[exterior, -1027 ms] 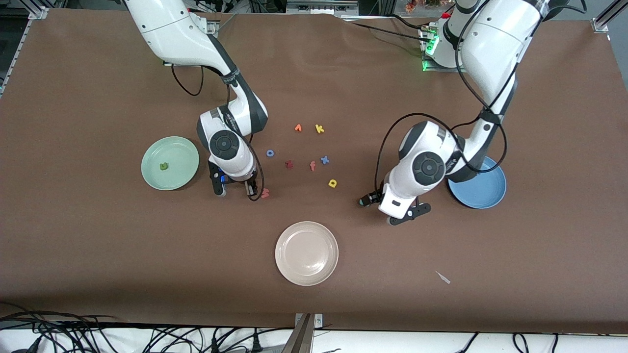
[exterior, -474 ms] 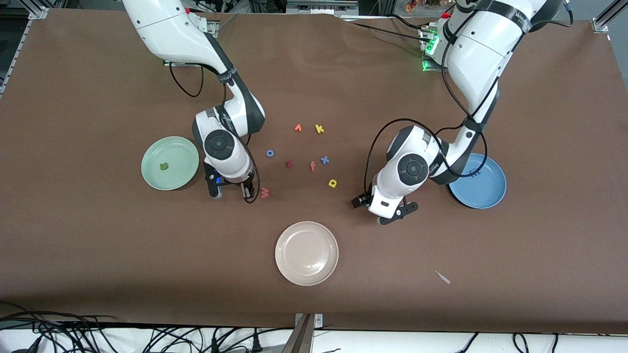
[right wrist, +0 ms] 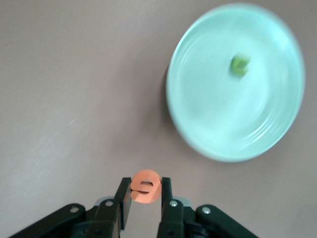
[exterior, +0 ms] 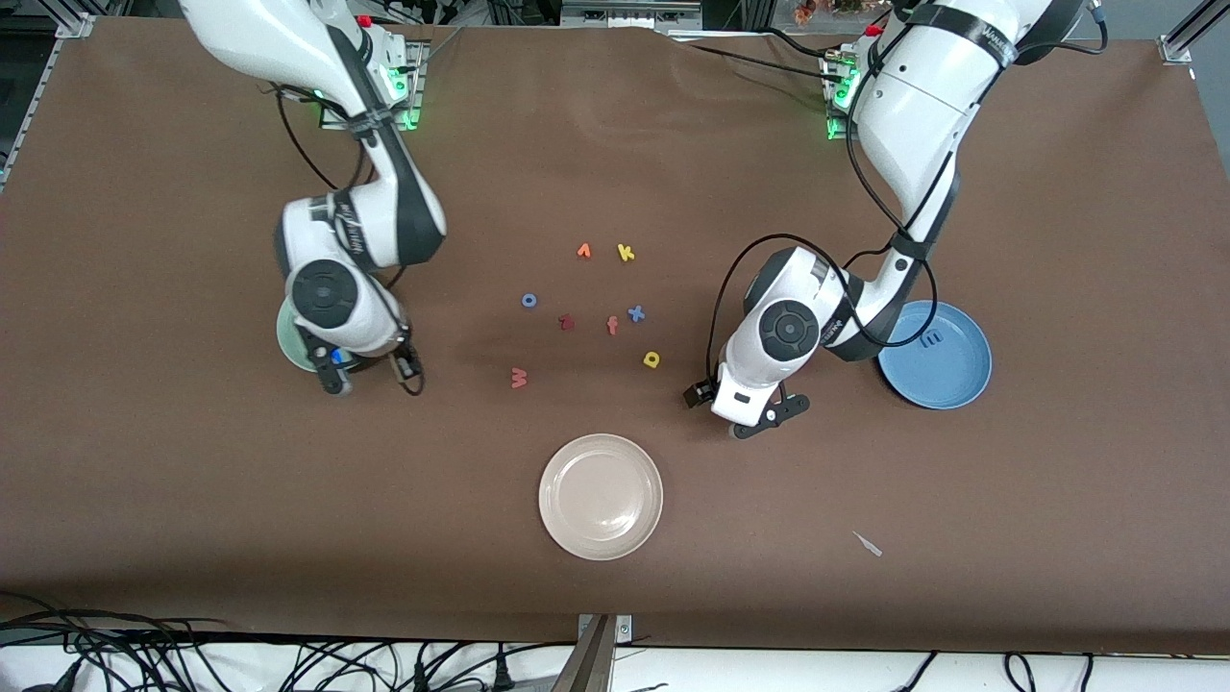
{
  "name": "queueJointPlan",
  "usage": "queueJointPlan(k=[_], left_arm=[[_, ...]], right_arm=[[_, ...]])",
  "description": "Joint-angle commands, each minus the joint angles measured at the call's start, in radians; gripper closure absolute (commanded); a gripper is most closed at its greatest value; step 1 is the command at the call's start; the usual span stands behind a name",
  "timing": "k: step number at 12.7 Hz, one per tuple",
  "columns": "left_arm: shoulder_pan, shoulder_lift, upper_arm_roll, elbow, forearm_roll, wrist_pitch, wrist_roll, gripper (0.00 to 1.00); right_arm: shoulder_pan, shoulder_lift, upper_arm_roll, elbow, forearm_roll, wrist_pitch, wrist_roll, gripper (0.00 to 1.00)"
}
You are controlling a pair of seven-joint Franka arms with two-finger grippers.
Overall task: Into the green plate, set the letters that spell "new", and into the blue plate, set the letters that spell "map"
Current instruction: 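Place the orange letter on the green plate with the right gripper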
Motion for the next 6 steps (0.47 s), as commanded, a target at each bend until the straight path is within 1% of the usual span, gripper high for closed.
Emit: queueJointPlan(k=[1,2,3,4,6], left_arm=[[-0.018,0.032,0.018,0.051,-0.008,-0.006,-0.011,0.06],[-0.018,0.037,0.018,0.053,-0.009,-0.006,-0.013,0.1],[-0.018,0.044,0.018,0.056,-0.008,-0.005,-0.013,0.14],[-0.018,0.054,0.017,0.073,-0.008,-0.003,-0.013,0.2],[-0.027,0.063,0.017,0.078,-0.008,-0.001,-0.018,0.32]], right_arm=[[0.004,-0.166,-0.079,-0.24,0.009,0.059,-0.18,0.88],[0.004,-0.206,-0.107,-0.325,0.009,0.106,-0.231,0.88],[0.004,-0.235,-0.119,-0.409,0.009,0.18,-0.268,0.87],[0.004,-0.246,-0.129,-0.471,0.009,0.259,-0.297,0.87],[0.004,-0.225,-0.13,-0.545,0.009,0.402,-0.302,0.87]])
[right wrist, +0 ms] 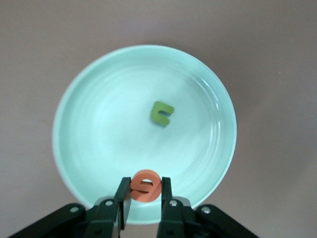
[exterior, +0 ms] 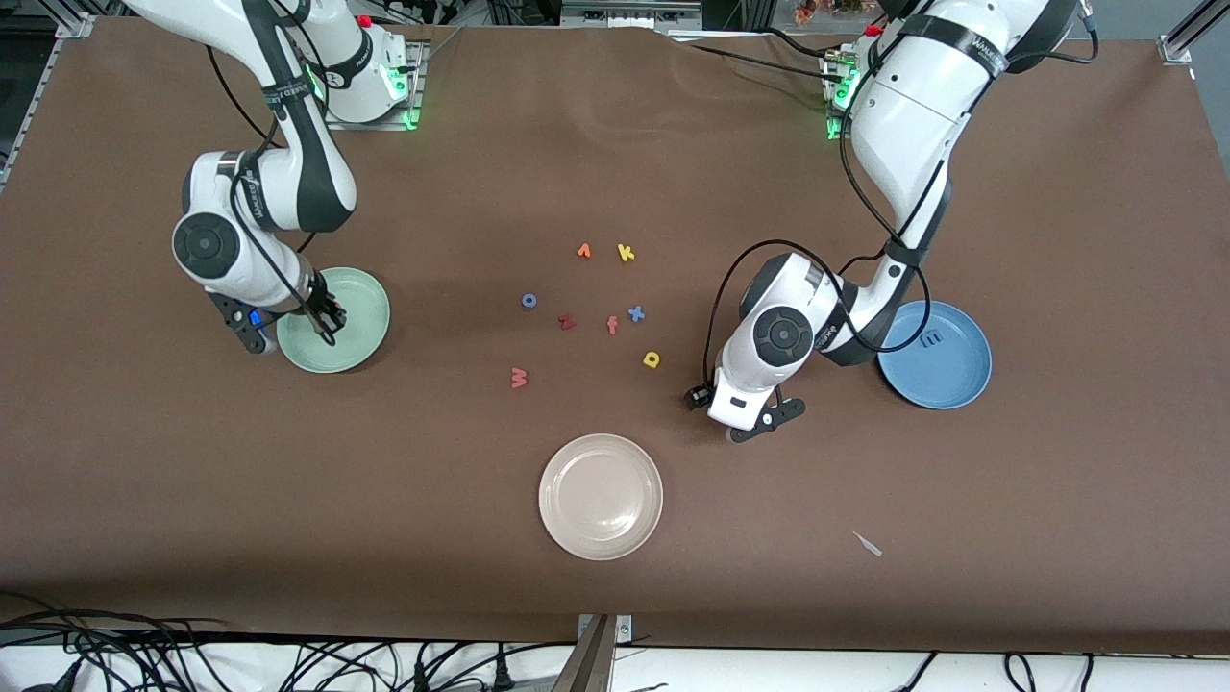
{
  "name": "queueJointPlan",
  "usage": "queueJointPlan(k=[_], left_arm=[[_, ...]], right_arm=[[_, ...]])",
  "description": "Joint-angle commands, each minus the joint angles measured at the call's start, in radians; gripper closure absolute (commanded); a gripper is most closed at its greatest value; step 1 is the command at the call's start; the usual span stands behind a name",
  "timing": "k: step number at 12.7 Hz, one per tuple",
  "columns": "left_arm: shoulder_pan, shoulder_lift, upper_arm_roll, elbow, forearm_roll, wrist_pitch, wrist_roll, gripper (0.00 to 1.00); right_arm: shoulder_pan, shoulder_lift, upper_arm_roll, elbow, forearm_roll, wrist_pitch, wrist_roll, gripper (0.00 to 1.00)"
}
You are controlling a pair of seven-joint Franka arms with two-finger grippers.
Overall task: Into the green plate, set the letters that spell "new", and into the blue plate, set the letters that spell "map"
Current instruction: 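Place the orange letter on the green plate with the right gripper, then grasp the teal b while the right gripper reaches the pink letter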
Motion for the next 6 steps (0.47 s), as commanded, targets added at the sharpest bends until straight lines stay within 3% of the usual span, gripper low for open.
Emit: queueJointPlan(k=[1,3,4,5,6], left_arm=[[-0.027,0.029,0.013,0.044,-0.008,-0.003,-0.019,0.37],[-0.029,0.031,0.014,0.045,-0.008,-0.003,-0.025,0.46],[-0.029,0.031,0.014,0.045,-0.008,-0.003,-0.025,0.5],[-0.029,0.031,0.014,0.045,-0.008,-0.003,-0.025,0.51],[-0.029,0.031,0.014,0.044,-0.008,-0.003,-0.025,0.55]], right_arm=[[0.008,-0.015,0.002,-0.126,0.009,0.162,-0.022,0.86],[0.008,-0.008,0.002,-0.147,0.009,0.193,-0.025,0.84],[0.008,-0.003,0.002,-0.147,0.01,0.19,-0.023,0.64],[0.008,0.006,0.002,-0.141,0.009,0.186,-0.011,0.01],[0.009,0.003,0.003,-0.137,0.009,0.181,-0.019,0.0]])
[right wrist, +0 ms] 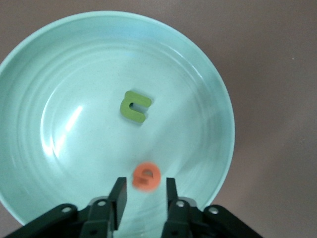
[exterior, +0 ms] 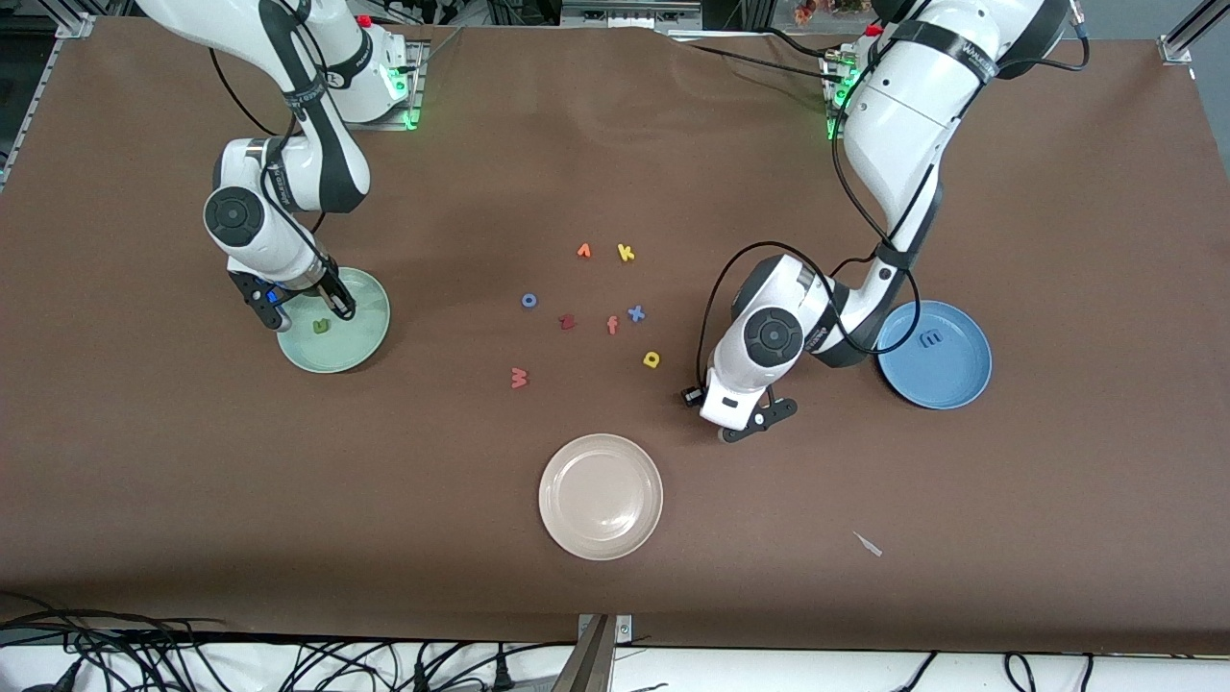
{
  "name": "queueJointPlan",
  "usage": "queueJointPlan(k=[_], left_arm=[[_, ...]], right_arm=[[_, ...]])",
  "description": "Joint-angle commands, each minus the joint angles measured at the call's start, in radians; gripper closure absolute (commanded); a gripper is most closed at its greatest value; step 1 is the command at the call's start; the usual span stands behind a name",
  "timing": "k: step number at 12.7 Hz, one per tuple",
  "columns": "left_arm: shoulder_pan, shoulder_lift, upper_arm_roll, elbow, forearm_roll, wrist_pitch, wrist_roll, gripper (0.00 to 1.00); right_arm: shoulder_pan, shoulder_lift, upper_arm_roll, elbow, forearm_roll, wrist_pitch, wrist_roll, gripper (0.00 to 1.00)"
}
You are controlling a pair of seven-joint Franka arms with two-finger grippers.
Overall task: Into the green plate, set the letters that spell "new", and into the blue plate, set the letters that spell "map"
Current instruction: 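Grasp the teal b while the right gripper reaches the pink letter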
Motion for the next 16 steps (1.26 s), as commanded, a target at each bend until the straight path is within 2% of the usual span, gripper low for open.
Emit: queueJointPlan(k=[1,5,7,9,11,14,16], left_arm=[[-0.015,0.017,0.014,0.029,-0.006,-0.003,-0.008,0.57],[-0.015,0.018,0.014,0.029,0.009,-0.001,-0.008,0.72],[-0.015,0.018,0.014,0.029,0.009,-0.001,-0.007,0.77],[-0.009,0.015,0.014,0.031,0.007,-0.003,0.003,0.82],[0.0,0.003,0.014,0.031,0.012,-0.012,0.01,0.85],[0.026,-0.015,0.014,0.031,0.012,-0.061,0.053,0.88],[0.057,-0.041,0.011,0.031,0.011,-0.128,0.12,0.88]], right_arm=[[0.006,-0.013,0.005,0.016,0.009,-0.01,-0.017,0.0],[0.013,-0.007,0.052,0.228,-0.002,-0.177,-0.055,0.0],[0.019,0.055,0.087,0.368,0.007,-0.306,-0.134,0.0],[0.019,0.137,0.139,0.504,0.005,-0.374,-0.175,0.0],[0.018,0.225,0.181,0.607,-0.001,-0.371,-0.242,0.0],[0.018,0.322,0.247,0.7,0.009,-0.344,-0.466,0.0],[0.016,0.364,0.268,0.741,0.013,-0.342,-0.467,0.0]])
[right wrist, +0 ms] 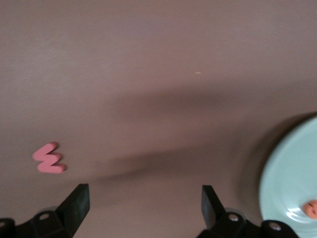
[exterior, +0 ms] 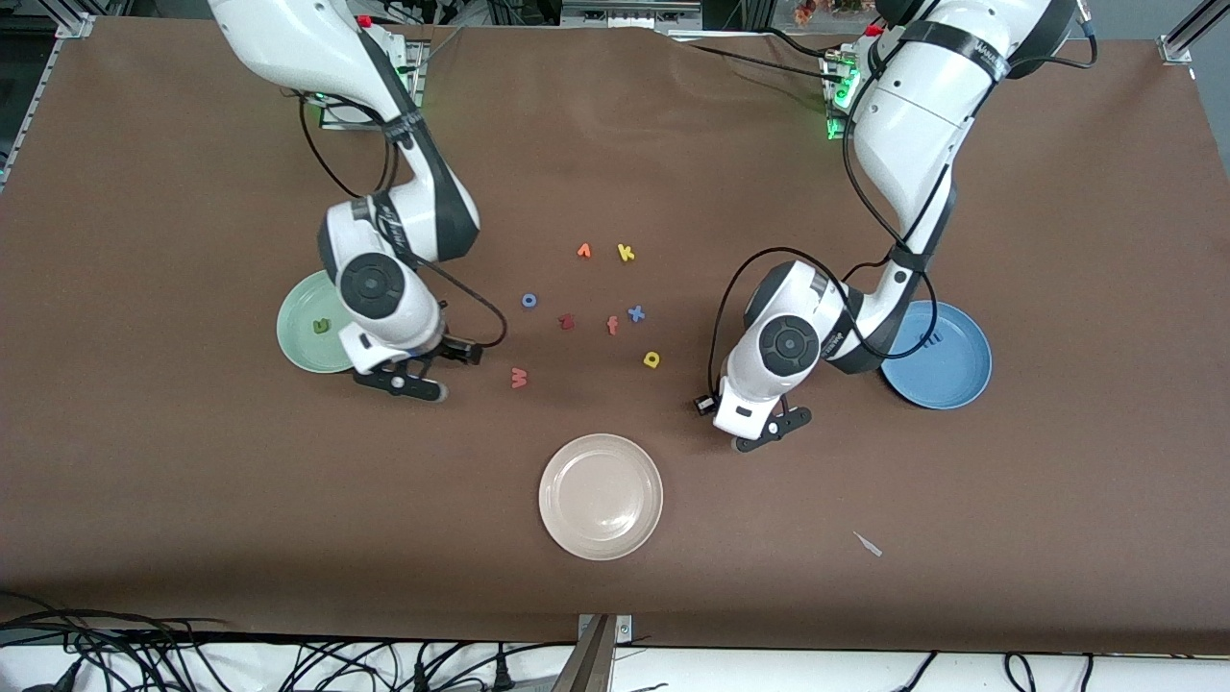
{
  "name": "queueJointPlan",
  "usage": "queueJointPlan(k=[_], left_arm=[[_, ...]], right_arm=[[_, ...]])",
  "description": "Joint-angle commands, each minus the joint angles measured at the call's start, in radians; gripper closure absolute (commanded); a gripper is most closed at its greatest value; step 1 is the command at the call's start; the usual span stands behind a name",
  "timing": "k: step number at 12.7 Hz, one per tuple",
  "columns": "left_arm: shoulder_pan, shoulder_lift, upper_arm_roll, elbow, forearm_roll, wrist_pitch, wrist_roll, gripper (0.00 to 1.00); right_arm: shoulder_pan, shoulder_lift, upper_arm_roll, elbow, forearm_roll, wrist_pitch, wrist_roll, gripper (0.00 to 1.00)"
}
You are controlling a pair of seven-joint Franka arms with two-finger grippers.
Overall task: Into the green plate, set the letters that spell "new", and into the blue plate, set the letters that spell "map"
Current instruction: 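Place the teal b on the blue plate while the right gripper grasps pink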
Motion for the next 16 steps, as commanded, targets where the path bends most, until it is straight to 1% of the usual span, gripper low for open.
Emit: queueJointPlan(k=[1,4,5,7,10,12,14,16], left_arm=[[0.043,-0.053,-0.005,0.0,0.009,-0.123,0.104,0.89],[0.11,-0.12,-0.008,-0.037,0.006,-0.257,0.27,0.9],[0.136,-0.16,-0.008,-0.08,0.004,-0.26,0.328,0.9],[0.191,-0.244,-0.009,-0.19,0.004,-0.255,0.446,0.9],[0.261,-0.335,-0.009,-0.324,0.004,-0.231,0.595,0.9],[0.311,-0.401,-0.009,-0.408,0.004,-0.2,0.692,0.9],[0.371,-0.469,-0.009,-0.517,0.004,-0.138,0.773,0.9],[0.42,-0.493,-0.009,-0.568,0.007,-0.105,0.868,0.9]], right_arm=[[-0.006,0.066,0.018,0.083,0.01,-0.01,-0.036,0.0],[-0.006,0.126,0.068,0.156,0.01,0.0,-0.031,0.0],[-0.006,0.14,0.085,0.161,0.012,0.021,-0.028,0.0],[-0.006,0.164,0.09,0.153,0.007,0.104,-0.03,0.0],[0.022,0.201,0.09,0.156,-0.019,0.196,-0.031,0.01],[0.026,0.204,0.09,0.156,-0.016,0.199,-0.03,0.14],[0.029,0.204,0.09,0.15,-0.019,0.195,-0.03,0.36],[0.029,0.204,0.09,0.15,-0.016,0.193,-0.03,0.58]])
